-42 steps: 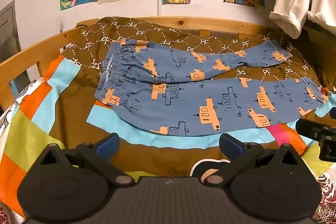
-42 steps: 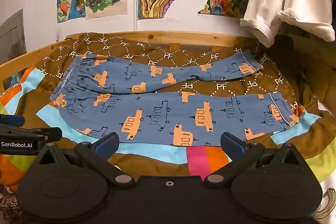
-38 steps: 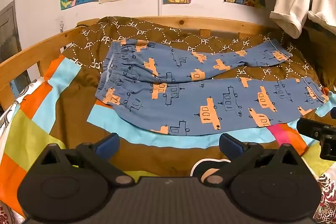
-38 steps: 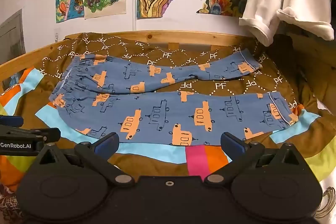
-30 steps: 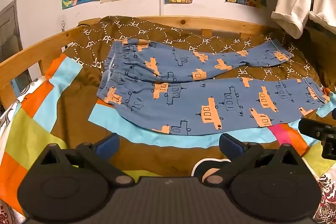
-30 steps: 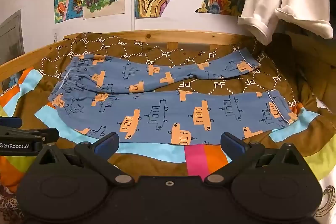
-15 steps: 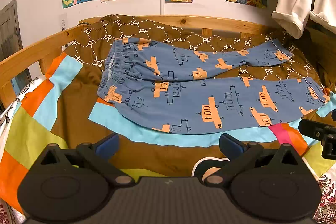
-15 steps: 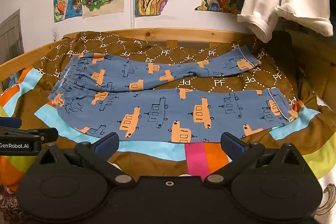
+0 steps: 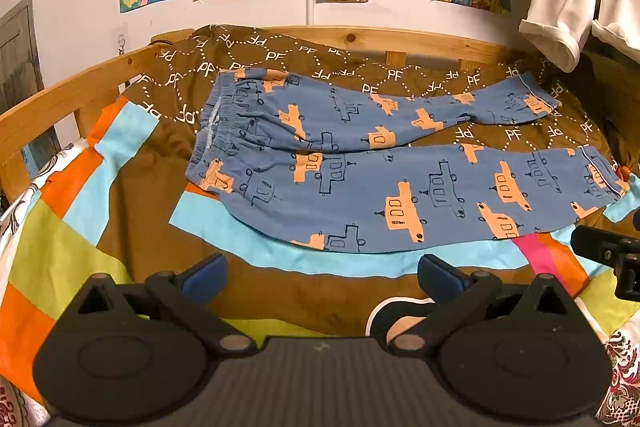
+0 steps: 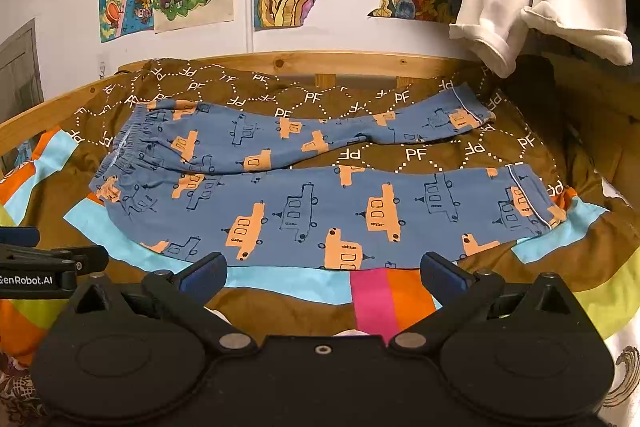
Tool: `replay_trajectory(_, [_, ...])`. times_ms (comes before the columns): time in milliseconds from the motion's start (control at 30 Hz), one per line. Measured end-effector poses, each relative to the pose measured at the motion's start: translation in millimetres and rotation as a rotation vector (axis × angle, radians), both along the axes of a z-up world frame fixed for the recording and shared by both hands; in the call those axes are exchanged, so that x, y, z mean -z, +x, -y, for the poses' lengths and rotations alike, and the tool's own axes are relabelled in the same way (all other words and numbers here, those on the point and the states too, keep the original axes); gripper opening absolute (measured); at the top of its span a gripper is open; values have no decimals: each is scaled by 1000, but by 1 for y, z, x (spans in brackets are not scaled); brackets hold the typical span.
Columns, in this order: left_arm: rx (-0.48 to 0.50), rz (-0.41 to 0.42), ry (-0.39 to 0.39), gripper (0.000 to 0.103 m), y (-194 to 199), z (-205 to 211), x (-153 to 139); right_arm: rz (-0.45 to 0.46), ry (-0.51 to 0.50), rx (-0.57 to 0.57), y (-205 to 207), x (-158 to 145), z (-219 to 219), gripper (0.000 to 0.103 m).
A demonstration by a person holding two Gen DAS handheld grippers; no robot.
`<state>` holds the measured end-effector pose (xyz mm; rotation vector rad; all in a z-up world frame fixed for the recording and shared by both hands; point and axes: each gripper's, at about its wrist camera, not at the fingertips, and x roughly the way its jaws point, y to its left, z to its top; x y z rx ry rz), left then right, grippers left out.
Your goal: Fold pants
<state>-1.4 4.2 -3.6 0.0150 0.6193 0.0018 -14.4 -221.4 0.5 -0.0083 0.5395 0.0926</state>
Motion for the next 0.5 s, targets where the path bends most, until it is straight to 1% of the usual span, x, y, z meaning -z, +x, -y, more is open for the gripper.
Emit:
replay_trajectory(233, [-2,-1,-4,103,-2,-2,6,-1,1,1,0,1,0,102])
replay_trajectory(500, [-2,-3,-5,103,-2,-3,7,-4,3,2,0,1,1,102])
